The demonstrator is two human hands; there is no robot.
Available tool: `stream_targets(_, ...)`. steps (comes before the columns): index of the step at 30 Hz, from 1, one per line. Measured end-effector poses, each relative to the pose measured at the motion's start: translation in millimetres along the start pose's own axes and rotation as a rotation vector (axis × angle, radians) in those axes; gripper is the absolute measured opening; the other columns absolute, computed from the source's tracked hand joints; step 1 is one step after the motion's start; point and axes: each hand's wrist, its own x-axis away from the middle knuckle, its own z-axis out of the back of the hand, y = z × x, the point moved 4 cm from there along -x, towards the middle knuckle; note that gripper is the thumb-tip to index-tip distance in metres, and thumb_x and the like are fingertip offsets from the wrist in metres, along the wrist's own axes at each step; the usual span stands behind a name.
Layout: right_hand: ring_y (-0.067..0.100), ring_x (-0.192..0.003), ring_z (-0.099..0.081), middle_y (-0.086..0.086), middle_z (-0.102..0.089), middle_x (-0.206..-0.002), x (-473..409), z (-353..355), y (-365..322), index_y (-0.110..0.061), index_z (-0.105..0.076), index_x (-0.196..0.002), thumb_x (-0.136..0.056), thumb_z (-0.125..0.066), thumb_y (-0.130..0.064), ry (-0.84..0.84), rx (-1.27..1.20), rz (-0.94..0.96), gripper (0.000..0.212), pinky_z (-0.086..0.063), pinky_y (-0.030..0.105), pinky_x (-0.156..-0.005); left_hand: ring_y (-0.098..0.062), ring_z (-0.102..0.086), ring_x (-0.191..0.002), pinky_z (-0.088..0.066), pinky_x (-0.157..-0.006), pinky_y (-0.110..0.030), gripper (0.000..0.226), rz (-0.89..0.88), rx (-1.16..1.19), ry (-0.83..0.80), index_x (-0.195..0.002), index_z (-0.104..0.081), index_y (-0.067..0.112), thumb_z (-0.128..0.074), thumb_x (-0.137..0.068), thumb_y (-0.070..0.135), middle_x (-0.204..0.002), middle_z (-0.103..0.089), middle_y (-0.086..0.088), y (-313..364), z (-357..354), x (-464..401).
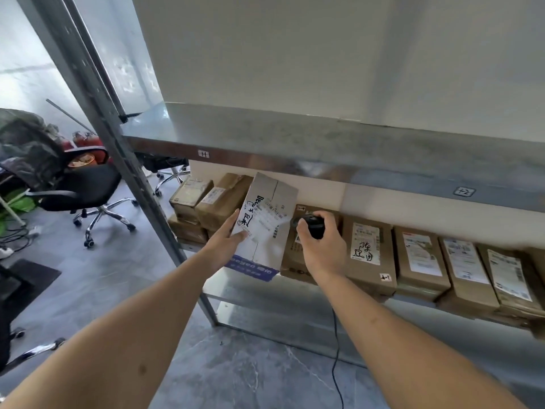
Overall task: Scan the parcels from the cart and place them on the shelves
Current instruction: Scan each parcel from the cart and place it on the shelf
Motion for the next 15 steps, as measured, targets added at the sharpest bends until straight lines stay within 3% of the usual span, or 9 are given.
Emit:
stream_targets(5,0.021,-0.099,-0.068,-0.009,-0.070,-0.107,-17.6,-9.8,-5.1,-0.039,-0.055,-0.130,-0.097,-0.060,-0.057,0.030,0.028,-0.029,0.037,-0.058,0.042,-0.085,-0.025,-0.069,-0.115,-0.056,-0.102,-0.051,0.042,0.055,0.031,-0.011,-0.147,-0.039,0.042,-0.053,-0.110,0.027,-0.127,-0.070,0.002,-5.2,0.6,-18.9)
stream_targets(9,0.018,-0.093,-0.067,-0.013,-0.069,-0.099,-18.0,-15.1,-5.4,-0.039,-0.055,-0.129,-0.097,-0.060,-0.057,0.075,0.039,-0.057,0.037,-0.056,0.038,-0.081,-0.027,-0.066,-0.114,-0.051,-0.107,-0.055,0.029,0.119,-0.066,0.011,-0.130,-0.046,0.028,-0.054,-0.108,0.044,-0.122,-0.067,-0.002,-21.7,6.1,-34.4)
stream_targets(13,0.014,-0.091,-0.067,-0.019,-0.068,-0.092,-11.1,-20.0,-2.7,-0.039,-0.056,-0.126,-0.097,-0.061,-0.056,0.115,0.051,-0.080,0.034,-0.054,0.035,-0.079,-0.024,-0.066,-0.105,-0.052,-0.098,-0.045,0.037,0.155,-0.101,-0.005,-0.127,-0.048,0.019,-0.052,-0.107,0.050,-0.115,-0.066,-0.004,-28.8,3.7,-41.0)
stream_targets(15,0.014,-0.091,-0.066,-0.021,-0.066,-0.091,-7.1,-22.9,-2.2,-0.041,-0.056,-0.125,-0.097,-0.061,-0.055,0.126,0.061,-0.084,0.031,-0.052,0.035,-0.079,-0.026,-0.065,-0.109,-0.051,-0.102,-0.049,0.047,0.163,-0.100,-0.003,-0.130,-0.051,0.018,-0.050,-0.105,0.057,-0.117,-0.066,-0.004,-34.9,4.1,-47.4)
